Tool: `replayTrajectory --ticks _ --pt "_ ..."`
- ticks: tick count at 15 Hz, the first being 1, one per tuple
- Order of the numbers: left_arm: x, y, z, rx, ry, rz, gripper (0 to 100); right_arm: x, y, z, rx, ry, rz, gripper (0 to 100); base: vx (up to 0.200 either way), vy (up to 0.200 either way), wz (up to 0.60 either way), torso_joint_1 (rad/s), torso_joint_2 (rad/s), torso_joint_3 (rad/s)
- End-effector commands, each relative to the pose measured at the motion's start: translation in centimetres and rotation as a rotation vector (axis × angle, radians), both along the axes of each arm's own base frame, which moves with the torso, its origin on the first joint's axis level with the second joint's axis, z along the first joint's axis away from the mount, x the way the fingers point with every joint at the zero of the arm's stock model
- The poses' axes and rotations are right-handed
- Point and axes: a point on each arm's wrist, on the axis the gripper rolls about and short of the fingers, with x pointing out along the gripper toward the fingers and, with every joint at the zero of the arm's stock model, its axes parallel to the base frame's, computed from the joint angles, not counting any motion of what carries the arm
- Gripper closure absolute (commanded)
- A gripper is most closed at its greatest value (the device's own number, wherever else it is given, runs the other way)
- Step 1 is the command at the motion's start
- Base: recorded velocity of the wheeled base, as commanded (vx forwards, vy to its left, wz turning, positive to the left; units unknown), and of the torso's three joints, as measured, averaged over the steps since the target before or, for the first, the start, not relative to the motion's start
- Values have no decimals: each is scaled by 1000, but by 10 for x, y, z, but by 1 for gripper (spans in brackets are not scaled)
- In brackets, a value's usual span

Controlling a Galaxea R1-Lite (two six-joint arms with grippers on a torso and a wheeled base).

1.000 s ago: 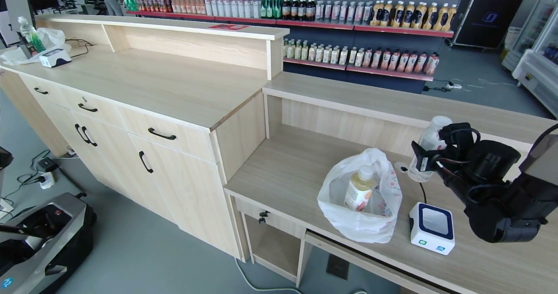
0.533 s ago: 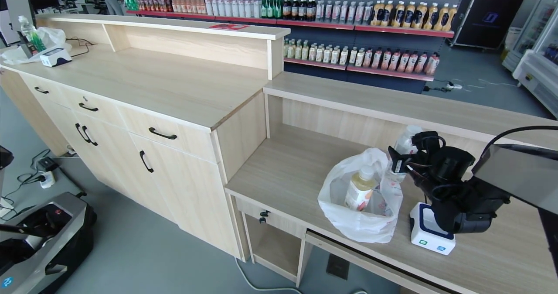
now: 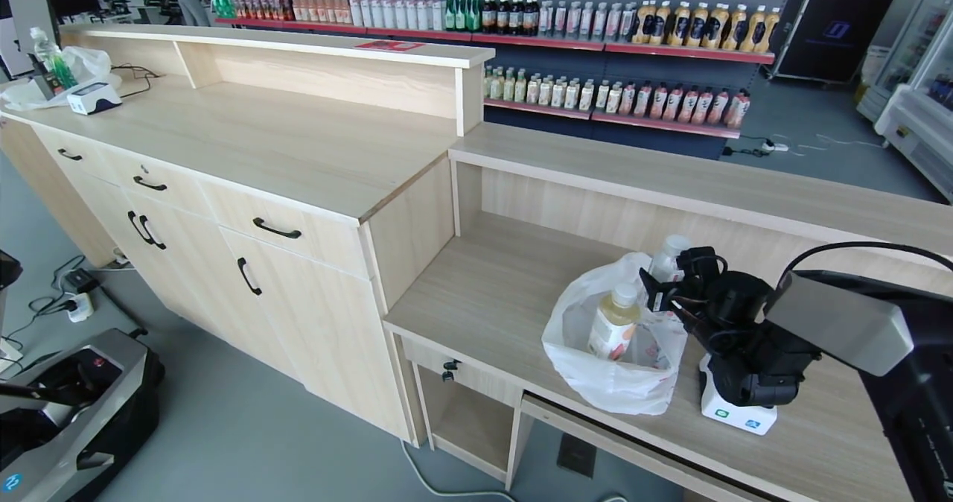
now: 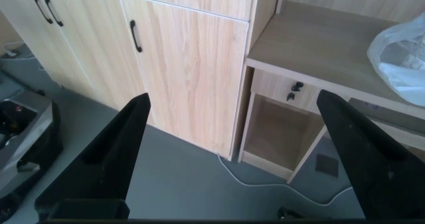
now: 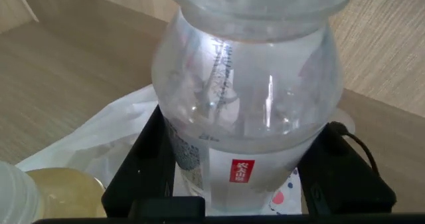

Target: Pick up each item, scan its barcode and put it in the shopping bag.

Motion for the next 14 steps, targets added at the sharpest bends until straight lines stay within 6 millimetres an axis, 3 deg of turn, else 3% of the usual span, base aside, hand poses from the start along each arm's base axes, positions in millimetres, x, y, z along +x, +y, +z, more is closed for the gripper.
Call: replayTrajectory --ticks 1,6,14 --pt "0 0 0 -1 2 0 0 7 4 -18 -4 13 22 100 0 0 0 0 0 0" --pt "0 0 0 -1 2 0 0 8 2 -40 -4 51 20 100 0 0 0 0 0 0" --pt "0 0 0 -1 2 0 0 13 -2 -54 -4 67 13 100 0 0 0 0 0 0"
